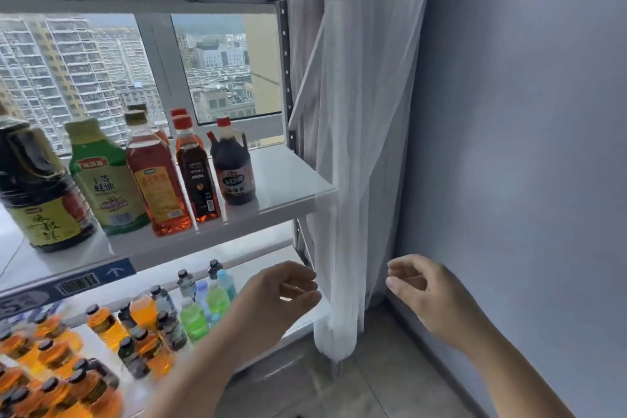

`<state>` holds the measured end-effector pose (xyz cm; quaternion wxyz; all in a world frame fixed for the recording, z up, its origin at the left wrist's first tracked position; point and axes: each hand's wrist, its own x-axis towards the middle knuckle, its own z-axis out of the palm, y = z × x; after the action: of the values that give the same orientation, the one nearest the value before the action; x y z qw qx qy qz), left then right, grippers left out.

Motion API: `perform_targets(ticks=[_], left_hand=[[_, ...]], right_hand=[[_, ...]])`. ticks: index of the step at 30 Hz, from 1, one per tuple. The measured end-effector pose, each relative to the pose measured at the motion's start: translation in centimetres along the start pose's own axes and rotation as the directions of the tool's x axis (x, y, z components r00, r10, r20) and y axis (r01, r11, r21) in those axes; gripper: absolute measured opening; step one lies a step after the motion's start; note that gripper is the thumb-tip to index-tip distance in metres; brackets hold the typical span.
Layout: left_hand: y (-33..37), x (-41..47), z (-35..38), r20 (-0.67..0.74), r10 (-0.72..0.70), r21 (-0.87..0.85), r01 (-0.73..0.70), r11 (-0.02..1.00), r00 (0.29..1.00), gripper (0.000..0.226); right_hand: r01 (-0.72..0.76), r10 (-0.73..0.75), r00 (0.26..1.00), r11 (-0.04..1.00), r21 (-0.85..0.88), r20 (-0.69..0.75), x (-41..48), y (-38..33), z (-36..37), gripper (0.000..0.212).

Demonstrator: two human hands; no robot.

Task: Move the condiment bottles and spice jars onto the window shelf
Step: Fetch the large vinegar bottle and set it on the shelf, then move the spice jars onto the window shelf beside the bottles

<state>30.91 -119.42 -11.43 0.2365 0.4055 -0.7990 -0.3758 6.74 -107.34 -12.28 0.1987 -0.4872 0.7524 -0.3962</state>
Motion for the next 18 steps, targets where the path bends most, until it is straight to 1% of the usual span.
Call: perform_targets(ticks=[5, 10, 12, 14, 18], left_hand=[[2.4, -2.0, 0.6, 0.056, 0.084, 0.045, -0.087, 0.995, 0.995, 0.014], [4.8, -4.0, 0.8, 0.143, 0.188, 0.039, -0.195, 0.98, 0.972, 0.014], [5.1, -5.5, 1.0, 0.196, 0.204, 0.012, -0.21, 0.978, 0.959, 0.014], [4.9, -7.0, 1.2, 0.237, 0.211, -0.006, -0.216, 0.976, 0.948, 0.012], [4.2, -10.0, 3.0, 0.287, 0.228, -0.069, -0.217, 0.974, 0.931, 0.012]], right_hand=[[-0.072, 0.067, 0.996, 0.994, -0.076, -0.063, -6.3, 0.6, -1.3, 0.022], [-0.152, 0.124, 0.972, 0.98, -0.132, -0.198, -12.4, -0.4, -2.4, 0.025], [-0.2, 0.164, 0.957, 0.971, -0.132, -0.239, -14.7, -0.8, -2.3, 0.023], [-0.24, 0.2, 0.948, 0.96, -0.144, -0.248, -17.2, -0.8, -1.8, 0.023], [-0.317, 0.263, 0.921, 0.934, -0.162, -0.286, -22.9, 0.0, -1.1, 0.026]])
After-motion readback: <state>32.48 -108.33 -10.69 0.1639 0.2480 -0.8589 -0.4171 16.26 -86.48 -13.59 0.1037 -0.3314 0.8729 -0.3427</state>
